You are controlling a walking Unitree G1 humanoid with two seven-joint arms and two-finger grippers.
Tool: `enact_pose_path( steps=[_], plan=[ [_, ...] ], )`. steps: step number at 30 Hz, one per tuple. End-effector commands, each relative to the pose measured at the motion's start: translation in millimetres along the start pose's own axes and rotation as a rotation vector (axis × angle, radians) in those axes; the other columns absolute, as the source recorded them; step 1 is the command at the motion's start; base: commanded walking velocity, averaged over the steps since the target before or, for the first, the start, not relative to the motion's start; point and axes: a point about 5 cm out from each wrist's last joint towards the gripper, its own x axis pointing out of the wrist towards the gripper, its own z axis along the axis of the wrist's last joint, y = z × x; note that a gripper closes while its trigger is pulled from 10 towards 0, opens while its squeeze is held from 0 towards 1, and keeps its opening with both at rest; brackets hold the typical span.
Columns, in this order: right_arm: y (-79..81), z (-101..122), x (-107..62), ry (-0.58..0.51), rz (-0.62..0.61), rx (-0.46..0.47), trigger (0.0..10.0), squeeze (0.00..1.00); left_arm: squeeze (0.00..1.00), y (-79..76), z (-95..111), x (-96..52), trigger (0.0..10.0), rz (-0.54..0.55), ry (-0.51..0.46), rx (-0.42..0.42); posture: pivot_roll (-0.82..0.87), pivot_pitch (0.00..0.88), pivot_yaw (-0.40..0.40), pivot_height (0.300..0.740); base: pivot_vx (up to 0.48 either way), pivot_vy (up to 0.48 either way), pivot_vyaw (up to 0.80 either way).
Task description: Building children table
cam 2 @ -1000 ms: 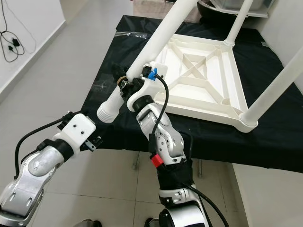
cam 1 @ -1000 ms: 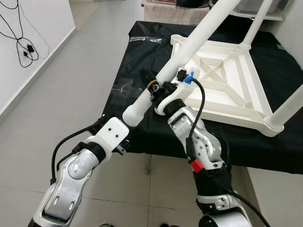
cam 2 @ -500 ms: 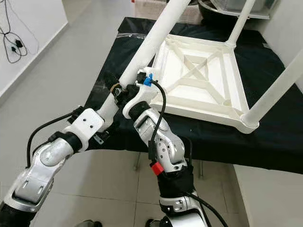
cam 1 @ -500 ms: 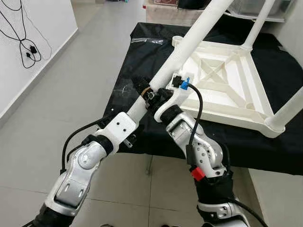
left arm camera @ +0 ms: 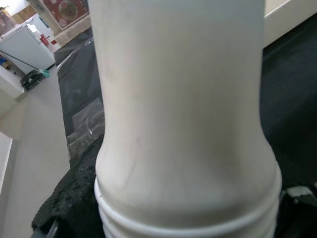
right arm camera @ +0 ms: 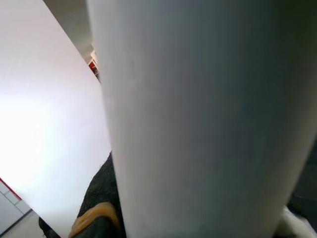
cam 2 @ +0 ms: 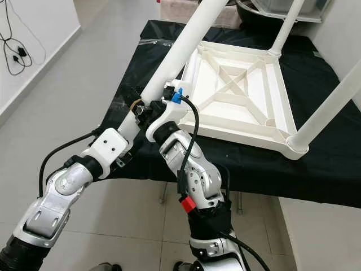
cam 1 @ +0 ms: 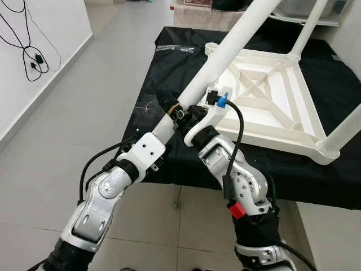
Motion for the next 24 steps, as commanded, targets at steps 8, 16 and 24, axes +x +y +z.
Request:
enact_pose_path(
  steps=[8, 16, 24],
  plan=[
    [-16.0, -9.7, -6.4, 0.032, -0.025, -0.086, 10.0, 0.99, 0.00, 3.4, 0.2, -6.0, 10.0, 0.006, -0.001, 0.010, 0.10, 0.114, -0.044, 0.740, 0.000, 0.000, 0.00],
    [-35.0, 2.0, -6.1, -0.020, 0.042, 0.009, 10.0, 0.00, 0.00, 1.3, -4.3, -21.0, 10.0, -0.102, -0.006, -0.055, 0.11, 0.112, -0.036, 0.740, 0.000, 0.000, 0.00],
    [-26.5, 1.9, -7.8, 0.014, 0.250, 0.164, 10.0, 0.00, 0.00, -3.2, -2.8, -34.1, 10.0, -0.192, -0.021, -0.218, 0.11, 0.115, -0.031, 0.740, 0.000, 0.000, 0.00]
  ],
)
